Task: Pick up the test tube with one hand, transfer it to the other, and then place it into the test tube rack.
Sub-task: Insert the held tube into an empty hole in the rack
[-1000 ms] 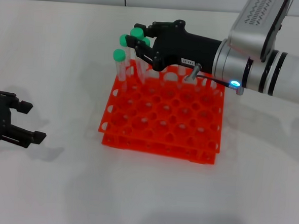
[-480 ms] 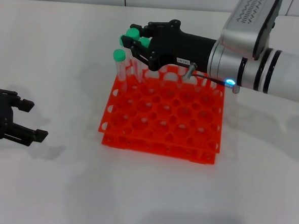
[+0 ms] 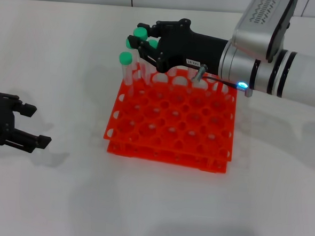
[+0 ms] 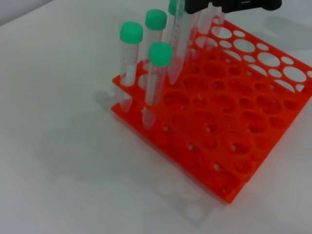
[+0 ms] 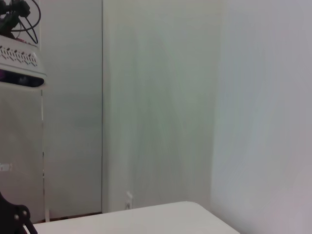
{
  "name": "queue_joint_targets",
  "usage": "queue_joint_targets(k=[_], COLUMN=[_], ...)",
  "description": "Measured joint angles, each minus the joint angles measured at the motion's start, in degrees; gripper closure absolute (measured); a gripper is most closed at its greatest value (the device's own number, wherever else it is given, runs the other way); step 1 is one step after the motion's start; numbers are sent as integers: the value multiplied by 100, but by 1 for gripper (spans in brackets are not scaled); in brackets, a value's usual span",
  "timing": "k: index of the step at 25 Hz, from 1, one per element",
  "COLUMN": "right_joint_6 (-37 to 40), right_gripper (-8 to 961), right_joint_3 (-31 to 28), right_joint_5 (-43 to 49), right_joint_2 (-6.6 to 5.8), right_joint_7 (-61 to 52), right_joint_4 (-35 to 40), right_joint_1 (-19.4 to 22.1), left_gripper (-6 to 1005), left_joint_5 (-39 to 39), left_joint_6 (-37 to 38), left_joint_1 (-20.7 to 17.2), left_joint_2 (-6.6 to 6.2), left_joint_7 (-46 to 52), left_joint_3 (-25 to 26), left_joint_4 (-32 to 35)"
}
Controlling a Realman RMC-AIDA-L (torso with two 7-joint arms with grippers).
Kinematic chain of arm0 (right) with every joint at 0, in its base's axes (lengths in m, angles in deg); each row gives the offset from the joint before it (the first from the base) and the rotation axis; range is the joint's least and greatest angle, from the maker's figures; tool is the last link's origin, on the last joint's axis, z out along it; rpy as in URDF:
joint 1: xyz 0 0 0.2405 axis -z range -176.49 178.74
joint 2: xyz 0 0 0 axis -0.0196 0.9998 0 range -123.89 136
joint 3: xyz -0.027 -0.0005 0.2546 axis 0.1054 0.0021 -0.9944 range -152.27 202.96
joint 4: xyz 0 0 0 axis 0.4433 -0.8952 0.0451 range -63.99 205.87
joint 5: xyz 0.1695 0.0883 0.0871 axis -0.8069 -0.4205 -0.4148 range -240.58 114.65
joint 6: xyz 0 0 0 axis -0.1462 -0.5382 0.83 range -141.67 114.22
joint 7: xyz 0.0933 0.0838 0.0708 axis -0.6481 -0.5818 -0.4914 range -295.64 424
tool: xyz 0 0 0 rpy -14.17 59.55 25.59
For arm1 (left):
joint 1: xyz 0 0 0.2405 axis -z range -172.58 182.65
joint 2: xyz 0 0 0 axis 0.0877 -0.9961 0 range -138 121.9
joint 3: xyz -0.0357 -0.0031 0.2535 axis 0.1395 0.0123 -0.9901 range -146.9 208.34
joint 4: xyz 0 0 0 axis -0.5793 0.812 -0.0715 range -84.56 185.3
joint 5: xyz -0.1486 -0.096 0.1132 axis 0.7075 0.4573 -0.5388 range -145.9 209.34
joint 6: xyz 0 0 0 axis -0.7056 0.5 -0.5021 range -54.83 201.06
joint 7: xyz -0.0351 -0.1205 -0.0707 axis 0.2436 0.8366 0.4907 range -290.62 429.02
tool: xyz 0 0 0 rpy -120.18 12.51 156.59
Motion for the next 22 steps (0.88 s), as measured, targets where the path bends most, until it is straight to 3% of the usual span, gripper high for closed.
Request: queue_joint_targets(k=[22], right_joint_6=[25], right_gripper=[688], right_joint_3=[162], right_joint_5=[-397], right_joint_2=[0], right_joint_7=[103], right_joint_4=[-242], right_joint_1=[5], left_gripper=[112], left_joint_5=[-87], left_joint_6=[-68], left_joint_1=[136], left_joint_2=[9], left_joint_7=[-20], left_joint_3=[1], left_joint_4=[-175])
